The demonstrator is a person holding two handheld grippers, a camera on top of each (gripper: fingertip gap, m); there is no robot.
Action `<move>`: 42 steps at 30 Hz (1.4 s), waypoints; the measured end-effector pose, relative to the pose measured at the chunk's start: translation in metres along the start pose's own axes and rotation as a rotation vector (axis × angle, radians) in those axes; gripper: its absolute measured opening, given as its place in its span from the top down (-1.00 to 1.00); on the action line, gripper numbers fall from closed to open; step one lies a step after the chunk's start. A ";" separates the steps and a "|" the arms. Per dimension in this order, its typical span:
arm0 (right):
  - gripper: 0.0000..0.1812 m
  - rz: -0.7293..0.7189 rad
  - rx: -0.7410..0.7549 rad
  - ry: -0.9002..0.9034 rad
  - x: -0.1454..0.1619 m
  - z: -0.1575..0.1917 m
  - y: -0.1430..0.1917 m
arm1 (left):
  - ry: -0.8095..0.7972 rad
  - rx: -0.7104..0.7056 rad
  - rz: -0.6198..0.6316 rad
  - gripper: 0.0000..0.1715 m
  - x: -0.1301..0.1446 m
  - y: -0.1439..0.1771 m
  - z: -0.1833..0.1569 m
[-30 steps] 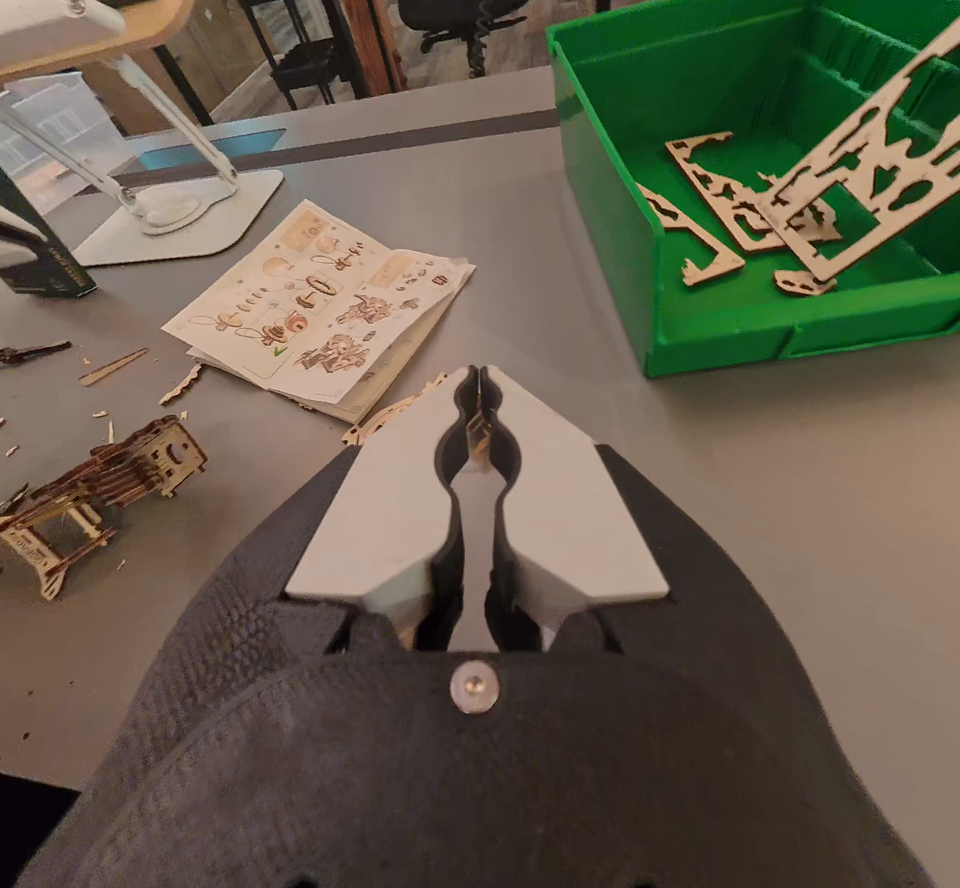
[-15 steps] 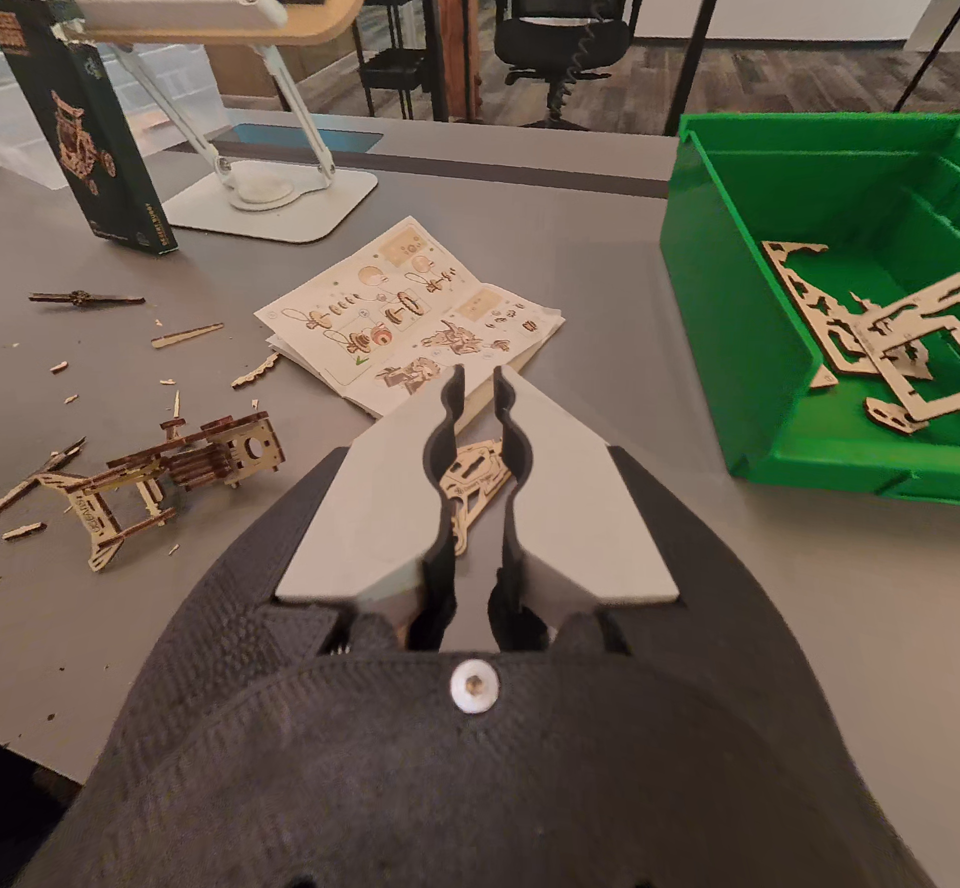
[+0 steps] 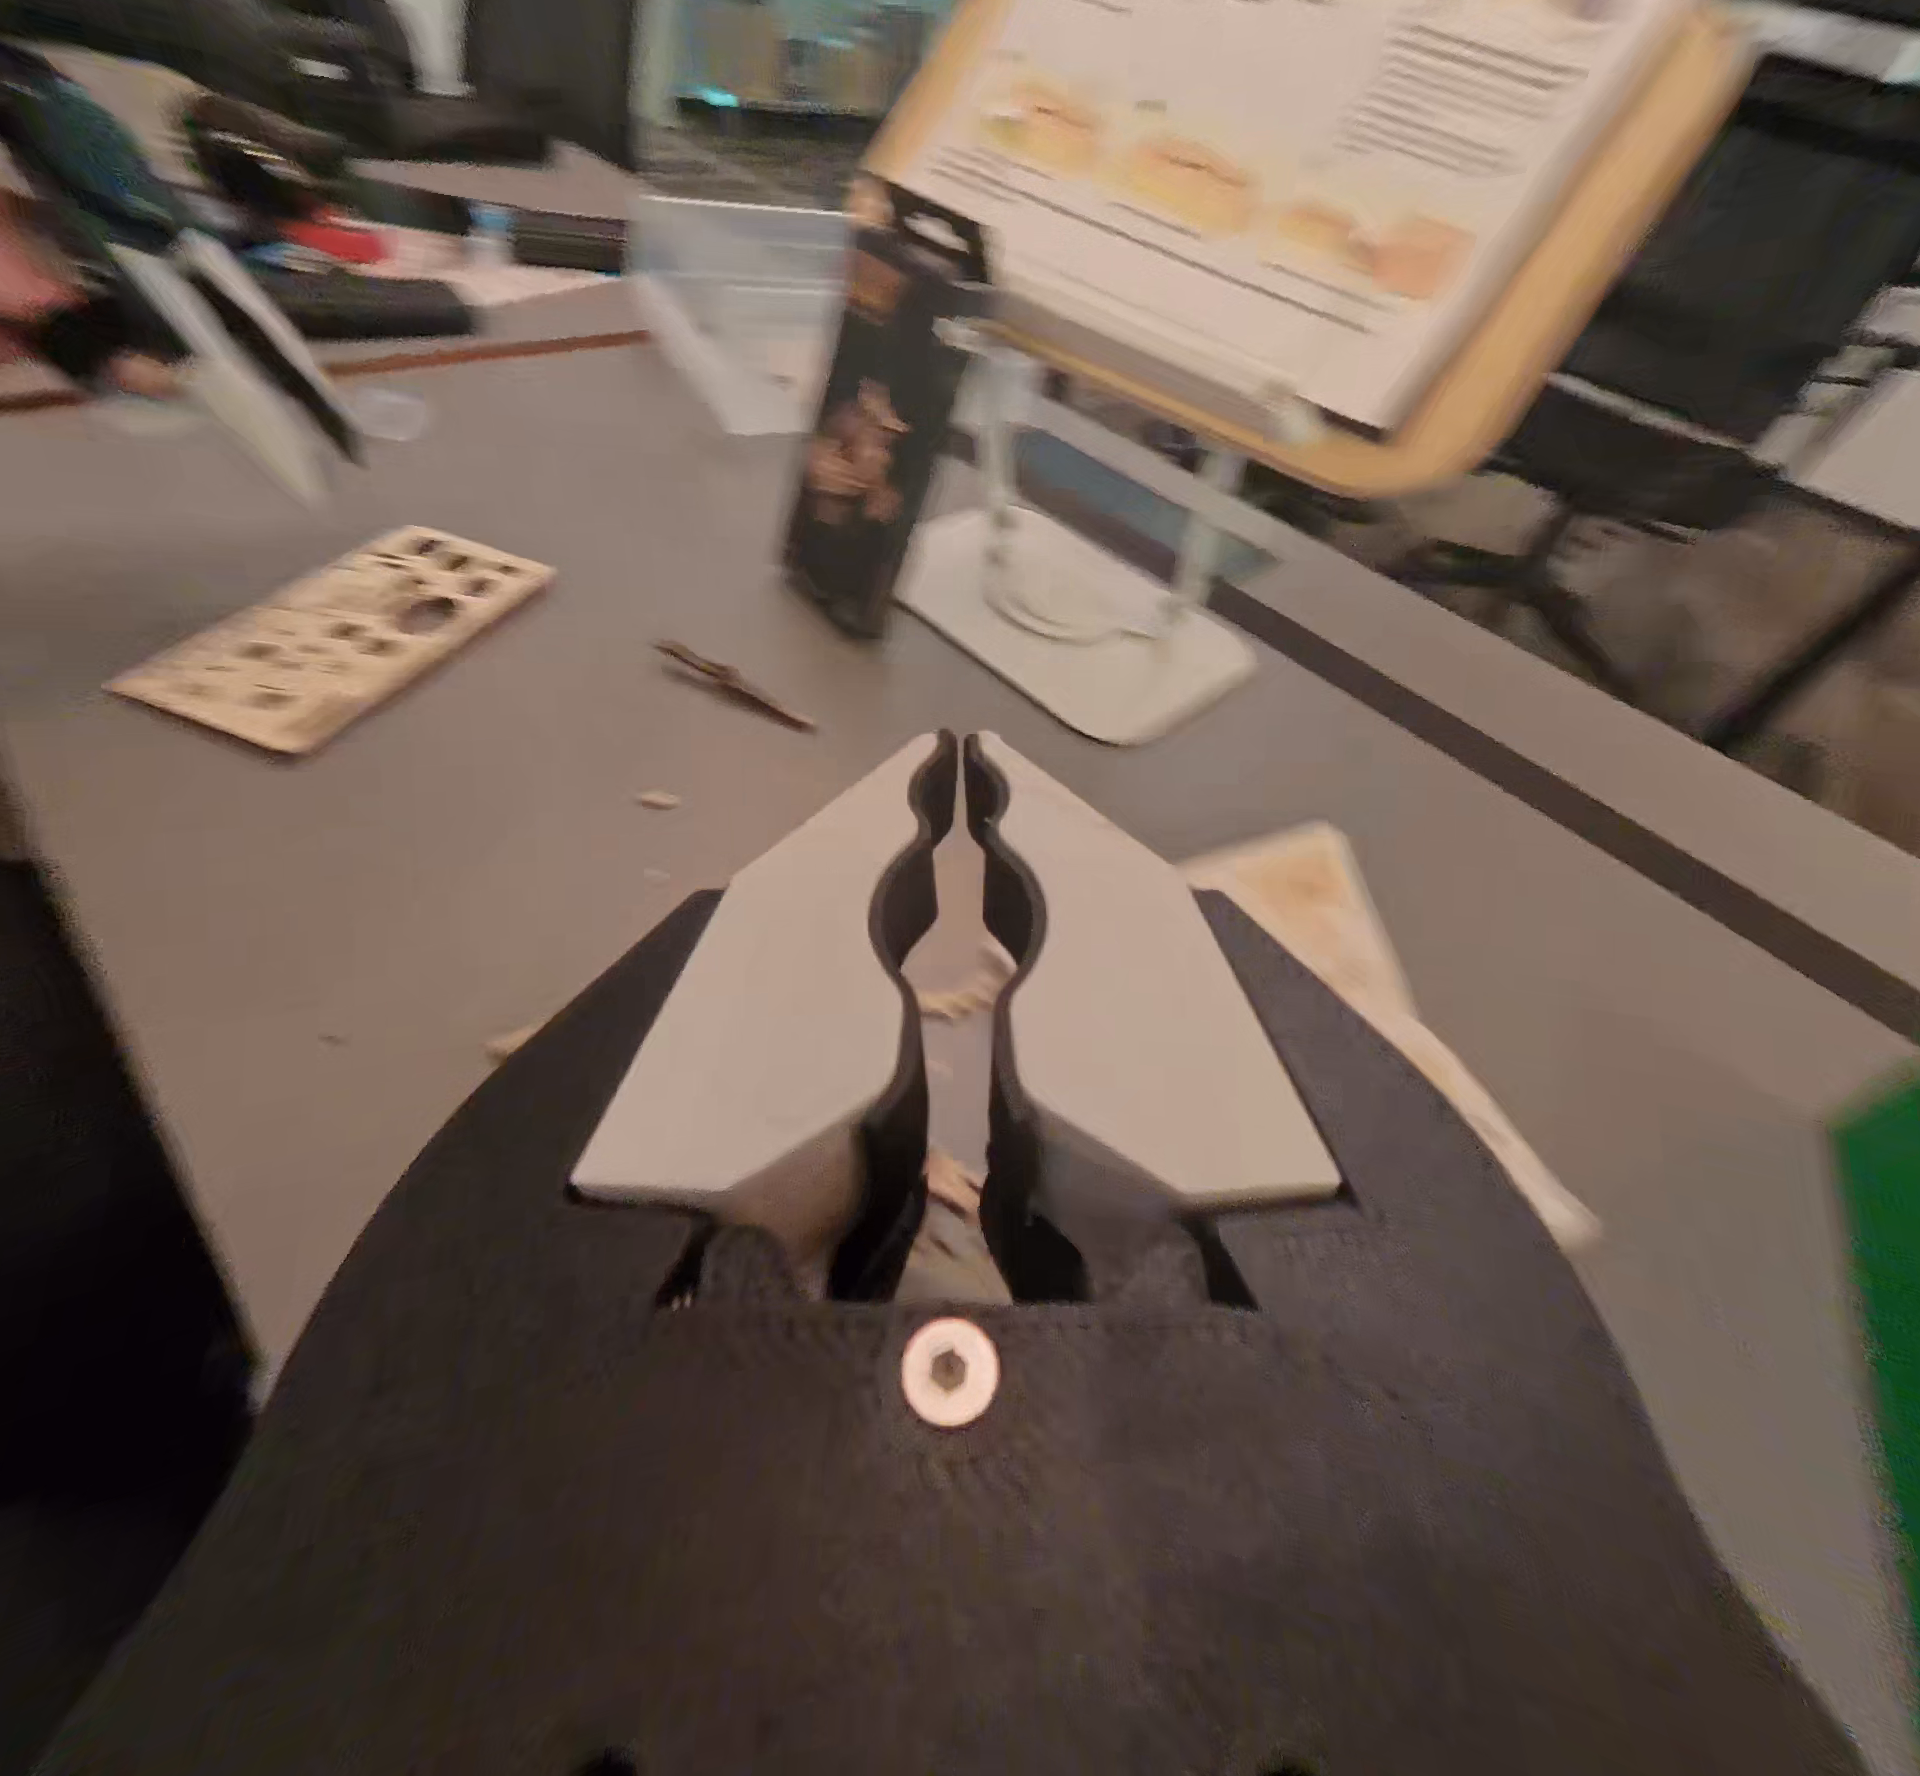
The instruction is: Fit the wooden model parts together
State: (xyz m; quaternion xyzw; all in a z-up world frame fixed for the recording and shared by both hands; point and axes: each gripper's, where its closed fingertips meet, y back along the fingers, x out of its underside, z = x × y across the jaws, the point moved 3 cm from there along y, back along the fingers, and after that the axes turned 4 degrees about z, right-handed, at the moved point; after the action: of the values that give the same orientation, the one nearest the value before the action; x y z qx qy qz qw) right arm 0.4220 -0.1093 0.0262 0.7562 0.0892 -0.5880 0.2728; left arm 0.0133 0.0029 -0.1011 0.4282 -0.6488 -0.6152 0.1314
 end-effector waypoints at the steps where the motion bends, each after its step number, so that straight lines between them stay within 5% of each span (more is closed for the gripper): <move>1: 1.00 0.009 -0.096 -0.014 -0.009 0.024 -0.020 | 0.040 0.040 0.016 0.27 0.010 -0.004 0.000; 8: 0.76 0.387 -0.499 -0.244 0.025 0.189 -0.163 | 0.224 0.261 -0.083 0.35 0.028 -0.018 -0.020; 13: 0.64 0.524 -0.606 -0.372 0.055 0.243 -0.202 | 0.296 0.424 -0.193 0.54 0.021 -0.029 -0.044; 17: 1.00 0.528 -0.640 -0.377 0.062 0.245 -0.209 | 0.366 0.542 -0.289 0.55 0.017 -0.034 -0.053; 21: 1.00 0.524 -0.708 -0.390 0.059 0.248 -0.210 | 0.387 0.730 -0.343 0.42 0.009 -0.039 -0.079; 24: 1.00 0.521 -0.719 -0.396 0.058 0.247 -0.211 | 0.380 0.745 -0.348 0.39 0.004 -0.041 -0.084; 27: 1.00 0.491 -0.758 -0.406 0.054 0.246 -0.210 | 0.363 0.736 -0.357 0.61 -0.001 -0.043 -0.087; 29: 1.00 0.439 -0.806 -0.449 0.046 0.243 -0.206 | 0.361 0.717 -0.400 0.95 -0.004 -0.040 -0.084; 35: 1.00 0.337 -0.770 -0.498 0.034 0.216 -0.199 | 0.318 0.739 -0.524 0.99 -0.015 -0.027 -0.088; 42: 0.72 0.162 -0.624 -0.522 0.012 0.171 -0.192 | 0.350 0.755 -0.746 0.98 -0.032 -0.008 -0.077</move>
State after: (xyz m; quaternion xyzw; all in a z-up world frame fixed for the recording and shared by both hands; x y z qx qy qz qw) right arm 0.1938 -0.0397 -0.0714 0.4672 0.1312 -0.6814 0.5479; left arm 0.0889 -0.0262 -0.0809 0.7419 -0.5971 -0.2647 -0.1517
